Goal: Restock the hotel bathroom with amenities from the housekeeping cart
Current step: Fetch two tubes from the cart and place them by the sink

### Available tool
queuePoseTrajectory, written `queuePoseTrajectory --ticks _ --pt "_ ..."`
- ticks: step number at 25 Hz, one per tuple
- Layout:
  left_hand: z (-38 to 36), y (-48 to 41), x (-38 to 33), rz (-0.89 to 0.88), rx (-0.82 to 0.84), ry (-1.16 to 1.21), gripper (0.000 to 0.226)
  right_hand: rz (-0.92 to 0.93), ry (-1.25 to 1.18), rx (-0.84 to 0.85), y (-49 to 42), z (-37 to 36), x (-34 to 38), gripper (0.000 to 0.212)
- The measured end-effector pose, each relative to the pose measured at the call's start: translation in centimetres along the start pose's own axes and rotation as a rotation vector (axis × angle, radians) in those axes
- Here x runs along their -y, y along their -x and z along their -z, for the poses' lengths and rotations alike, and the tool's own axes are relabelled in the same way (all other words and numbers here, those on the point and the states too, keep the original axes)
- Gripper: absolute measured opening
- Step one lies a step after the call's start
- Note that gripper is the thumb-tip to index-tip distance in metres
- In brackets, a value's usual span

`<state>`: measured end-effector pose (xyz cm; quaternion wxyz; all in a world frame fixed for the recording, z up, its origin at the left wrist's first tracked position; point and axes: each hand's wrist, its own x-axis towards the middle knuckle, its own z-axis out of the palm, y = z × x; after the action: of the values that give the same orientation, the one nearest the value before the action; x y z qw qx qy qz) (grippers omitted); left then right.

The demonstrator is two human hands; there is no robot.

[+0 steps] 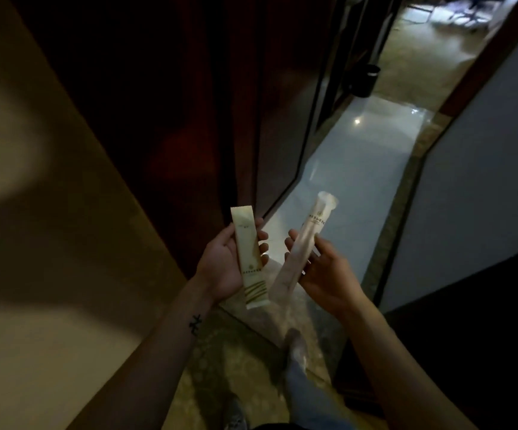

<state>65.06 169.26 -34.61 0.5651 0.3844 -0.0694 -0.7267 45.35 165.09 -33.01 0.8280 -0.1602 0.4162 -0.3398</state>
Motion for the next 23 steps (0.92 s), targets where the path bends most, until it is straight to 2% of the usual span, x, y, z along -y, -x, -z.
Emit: queuePoseTrajectory --ticks 6,15,23 --pt "-7.9 -14.6 -1.2 0.038 0.038 -0.083 0.049 0.154 -0.357 -0.028 -9.9 5.5 10.7 0.035" --pt "-23.0 -35.6 -4.5 0.072 0.122 -0.178 0.050 0.174 -0.263 -0.040 -21.2 10.8 31.3 0.035" --pt "-31.0 -53.3 -6.4 0.162 0.187 -0.188 0.052 0.222 -0.290 -0.138 -32.0 15.9 44.9 0.045"
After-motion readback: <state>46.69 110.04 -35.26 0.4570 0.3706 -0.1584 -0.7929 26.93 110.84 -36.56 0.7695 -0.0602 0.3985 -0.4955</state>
